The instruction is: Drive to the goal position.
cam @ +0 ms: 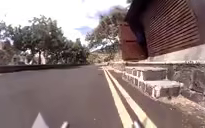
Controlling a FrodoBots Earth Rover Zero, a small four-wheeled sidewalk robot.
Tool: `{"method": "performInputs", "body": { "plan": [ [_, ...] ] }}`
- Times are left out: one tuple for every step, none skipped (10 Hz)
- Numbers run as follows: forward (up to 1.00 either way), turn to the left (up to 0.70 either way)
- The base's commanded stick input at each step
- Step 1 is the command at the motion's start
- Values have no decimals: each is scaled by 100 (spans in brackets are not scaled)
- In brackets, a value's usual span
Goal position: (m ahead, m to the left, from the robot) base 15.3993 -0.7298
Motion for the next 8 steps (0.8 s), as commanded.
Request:
{"method": "performInputs", "body": {
  "plan": [
    [85, 0],
    [85, 0],
    [85, 0],
    [85, 0],
    [85, 0],
    [85, 0],
    [85, 0],
    [85, 0]
  ]
}}
